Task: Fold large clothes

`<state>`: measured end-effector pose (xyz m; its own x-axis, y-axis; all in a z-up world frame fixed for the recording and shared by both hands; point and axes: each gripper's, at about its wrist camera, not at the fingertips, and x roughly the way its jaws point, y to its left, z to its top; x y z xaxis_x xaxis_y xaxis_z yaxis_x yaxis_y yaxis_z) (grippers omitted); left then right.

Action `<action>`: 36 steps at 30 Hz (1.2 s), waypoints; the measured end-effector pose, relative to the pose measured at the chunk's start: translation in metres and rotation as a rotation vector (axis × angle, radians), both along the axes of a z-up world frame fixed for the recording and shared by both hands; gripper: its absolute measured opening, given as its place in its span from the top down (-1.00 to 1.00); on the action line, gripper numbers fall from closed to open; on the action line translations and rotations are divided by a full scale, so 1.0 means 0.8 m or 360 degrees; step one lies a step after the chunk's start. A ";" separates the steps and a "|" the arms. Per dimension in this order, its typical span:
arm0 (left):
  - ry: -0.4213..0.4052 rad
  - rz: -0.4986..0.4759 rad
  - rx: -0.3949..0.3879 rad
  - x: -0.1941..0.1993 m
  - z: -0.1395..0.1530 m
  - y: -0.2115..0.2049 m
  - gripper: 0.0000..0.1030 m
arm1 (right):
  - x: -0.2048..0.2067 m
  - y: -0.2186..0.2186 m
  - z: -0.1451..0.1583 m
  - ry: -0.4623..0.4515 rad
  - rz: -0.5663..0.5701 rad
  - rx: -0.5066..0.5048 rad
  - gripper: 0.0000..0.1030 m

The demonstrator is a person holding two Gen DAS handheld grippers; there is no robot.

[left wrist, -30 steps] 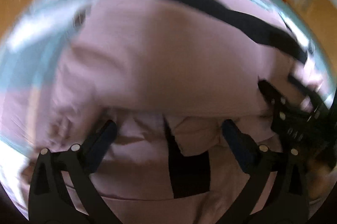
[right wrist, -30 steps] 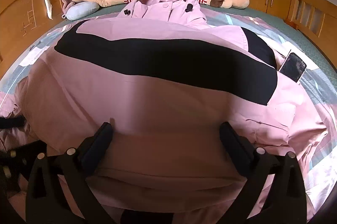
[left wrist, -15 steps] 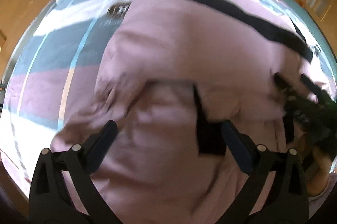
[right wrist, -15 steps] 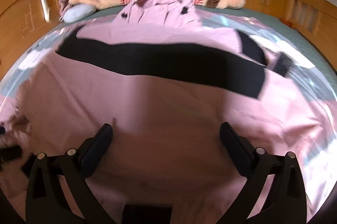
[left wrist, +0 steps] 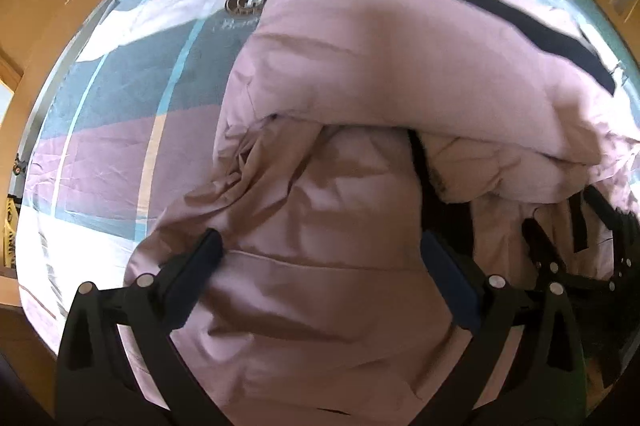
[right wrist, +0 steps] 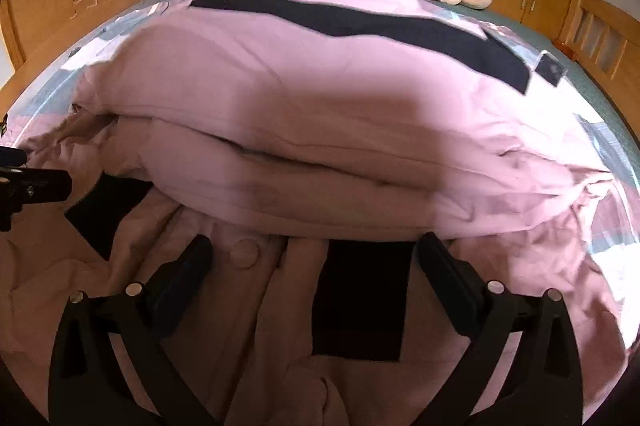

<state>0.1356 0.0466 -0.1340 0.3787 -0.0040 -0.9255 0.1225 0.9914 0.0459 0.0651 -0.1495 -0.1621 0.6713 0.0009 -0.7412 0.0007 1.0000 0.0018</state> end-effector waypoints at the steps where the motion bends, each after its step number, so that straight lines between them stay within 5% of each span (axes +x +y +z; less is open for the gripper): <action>1: -0.0039 -0.0022 -0.0038 -0.007 0.009 0.001 -0.95 | -0.015 -0.003 0.010 -0.0062 -0.0007 0.0049 -0.97; 4: -0.0165 -0.0119 -0.0137 -0.021 0.029 -0.004 -0.96 | -0.057 -0.013 0.031 -0.0156 -0.0096 0.0077 -0.97; 7: -0.0201 -0.0209 -0.0193 -0.031 0.029 -0.011 -0.96 | -0.082 -0.034 0.022 -0.0104 -0.0248 0.0039 -0.97; 11: -0.0112 -0.0310 -0.0219 -0.038 -0.013 -0.031 -0.96 | -0.088 -0.056 -0.007 -0.0019 -0.0337 0.0103 -0.97; 15: -0.0257 -0.0369 -0.0107 -0.037 -0.051 -0.043 -0.96 | -0.084 -0.042 -0.013 -0.0010 -0.0320 -0.0019 -0.97; 27: -0.0330 -0.0344 -0.0306 -0.073 -0.024 -0.023 -0.96 | -0.084 -0.055 -0.018 -0.0038 -0.0316 0.0068 -0.97; 36: -0.0328 -0.0314 -0.0270 -0.083 -0.040 -0.014 -0.96 | -0.084 -0.053 -0.020 -0.0037 -0.0318 0.0043 -0.97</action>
<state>0.0693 0.0358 -0.1663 0.5345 -0.2437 -0.8092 0.3183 0.9451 -0.0743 -0.0024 -0.1915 -0.1781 0.6772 -0.1143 -0.7268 0.1988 0.9795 0.0312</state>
